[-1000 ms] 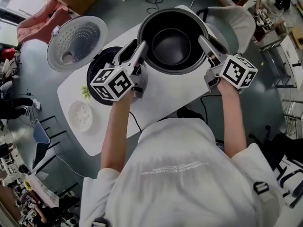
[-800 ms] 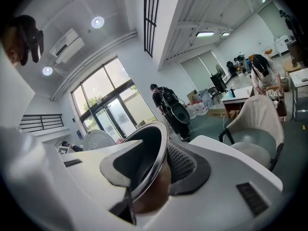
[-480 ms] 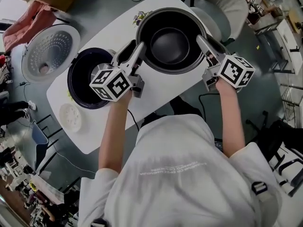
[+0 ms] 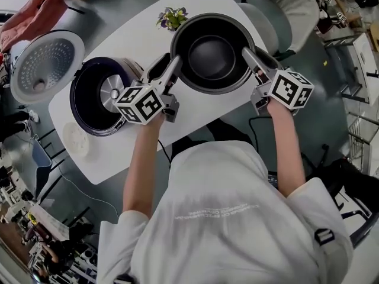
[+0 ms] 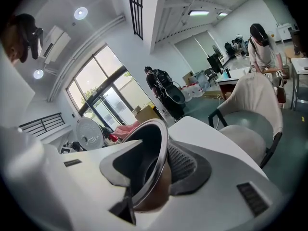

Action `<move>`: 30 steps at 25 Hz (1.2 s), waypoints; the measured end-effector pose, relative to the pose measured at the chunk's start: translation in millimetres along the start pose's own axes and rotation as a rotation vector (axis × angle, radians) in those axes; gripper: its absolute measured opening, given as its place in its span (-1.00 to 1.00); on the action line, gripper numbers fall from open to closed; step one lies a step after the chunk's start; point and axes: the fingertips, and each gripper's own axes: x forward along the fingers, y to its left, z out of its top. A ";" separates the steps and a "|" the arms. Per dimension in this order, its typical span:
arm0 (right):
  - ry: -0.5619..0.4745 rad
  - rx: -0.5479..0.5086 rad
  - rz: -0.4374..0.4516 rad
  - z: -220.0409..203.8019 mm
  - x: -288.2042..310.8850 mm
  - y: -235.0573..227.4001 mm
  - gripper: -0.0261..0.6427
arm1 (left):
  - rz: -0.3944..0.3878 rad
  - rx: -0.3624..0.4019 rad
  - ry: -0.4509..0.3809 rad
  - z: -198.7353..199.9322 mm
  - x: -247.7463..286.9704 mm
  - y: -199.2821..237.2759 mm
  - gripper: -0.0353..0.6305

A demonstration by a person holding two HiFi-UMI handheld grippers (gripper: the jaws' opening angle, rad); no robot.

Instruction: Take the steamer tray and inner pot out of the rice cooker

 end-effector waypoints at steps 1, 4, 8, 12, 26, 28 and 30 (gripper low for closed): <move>0.007 0.001 0.002 -0.9 1.4 -4.2 -0.46 | 0.006 -0.004 0.009 -4.8 2.5 1.4 -0.40; 0.025 0.005 0.003 -4.3 6.3 -16.5 -0.46 | 0.027 -0.023 0.038 -19.9 9.5 7.0 -0.40; 0.067 0.015 -0.006 -16.5 11.7 -39.3 -0.46 | 0.052 -0.064 0.069 -40.9 22.2 13.4 -0.40; 0.107 0.009 -0.022 -33.6 20.0 -55.6 -0.45 | 0.074 -0.081 0.099 -56.4 27.9 23.3 -0.40; 0.160 -0.015 -0.028 -42.6 40.0 -73.1 -0.49 | 0.154 0.003 0.126 -51.7 48.1 42.8 -0.40; 0.170 -0.044 -0.034 -39.3 44.4 -72.2 -0.45 | 0.159 0.004 0.130 -49.7 48.6 44.0 -0.40; 0.171 -0.070 -0.050 -38.4 45.5 -73.0 -0.43 | 0.160 0.006 0.120 -49.6 45.3 44.4 -0.40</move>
